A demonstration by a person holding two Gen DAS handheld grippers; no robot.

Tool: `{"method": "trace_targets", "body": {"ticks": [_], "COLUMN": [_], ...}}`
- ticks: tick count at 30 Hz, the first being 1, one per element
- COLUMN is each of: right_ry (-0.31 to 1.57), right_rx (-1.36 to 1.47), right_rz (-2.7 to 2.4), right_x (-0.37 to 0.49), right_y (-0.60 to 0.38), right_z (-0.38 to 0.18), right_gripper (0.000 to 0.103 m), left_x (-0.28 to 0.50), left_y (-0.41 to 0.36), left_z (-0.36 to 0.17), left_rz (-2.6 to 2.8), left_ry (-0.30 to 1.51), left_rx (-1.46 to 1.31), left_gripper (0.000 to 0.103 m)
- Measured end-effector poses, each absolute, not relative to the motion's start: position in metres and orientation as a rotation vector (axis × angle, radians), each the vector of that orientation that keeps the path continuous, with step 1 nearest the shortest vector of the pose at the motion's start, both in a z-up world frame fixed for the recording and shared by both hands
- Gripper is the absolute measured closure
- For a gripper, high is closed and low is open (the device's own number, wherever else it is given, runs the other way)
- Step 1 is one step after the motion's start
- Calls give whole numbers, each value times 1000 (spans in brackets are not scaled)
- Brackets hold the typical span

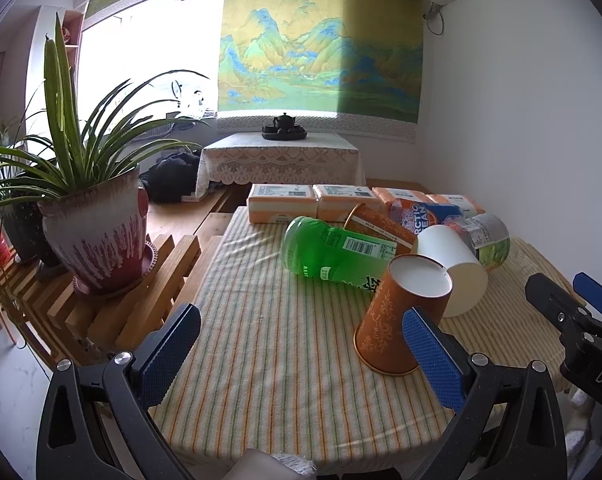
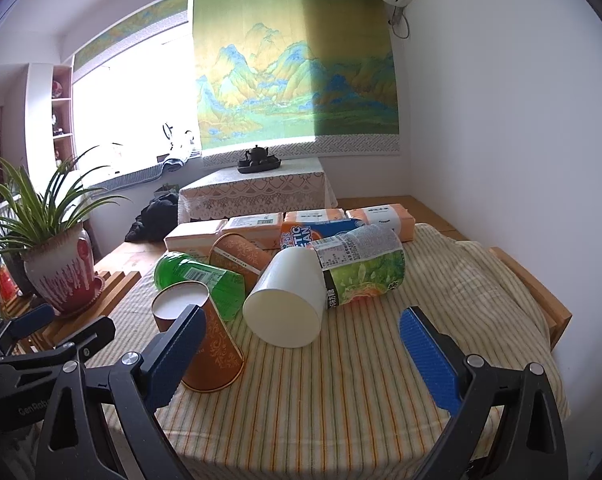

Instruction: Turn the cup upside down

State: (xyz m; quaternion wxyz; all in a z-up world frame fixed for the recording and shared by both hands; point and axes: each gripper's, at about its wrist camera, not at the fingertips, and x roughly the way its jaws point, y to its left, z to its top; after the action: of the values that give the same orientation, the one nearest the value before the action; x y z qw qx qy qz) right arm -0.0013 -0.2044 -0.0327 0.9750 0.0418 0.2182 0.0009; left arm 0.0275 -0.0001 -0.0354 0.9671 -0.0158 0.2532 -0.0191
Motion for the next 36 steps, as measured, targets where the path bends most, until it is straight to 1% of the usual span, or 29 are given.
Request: {"method": "trace_targets", "body": {"ticks": [36], "right_ry": [446], "right_rx": [97], "right_rz": [14], "right_x": [-5], "right_y": [-206], "right_z": [-31], "right_gripper": [7], "left_x": [27], "left_y": [-1], "left_z": [-19], "left_rz": [-44], "left_ry": [476], "left_rx": [-27], "left_gripper": [0]}}
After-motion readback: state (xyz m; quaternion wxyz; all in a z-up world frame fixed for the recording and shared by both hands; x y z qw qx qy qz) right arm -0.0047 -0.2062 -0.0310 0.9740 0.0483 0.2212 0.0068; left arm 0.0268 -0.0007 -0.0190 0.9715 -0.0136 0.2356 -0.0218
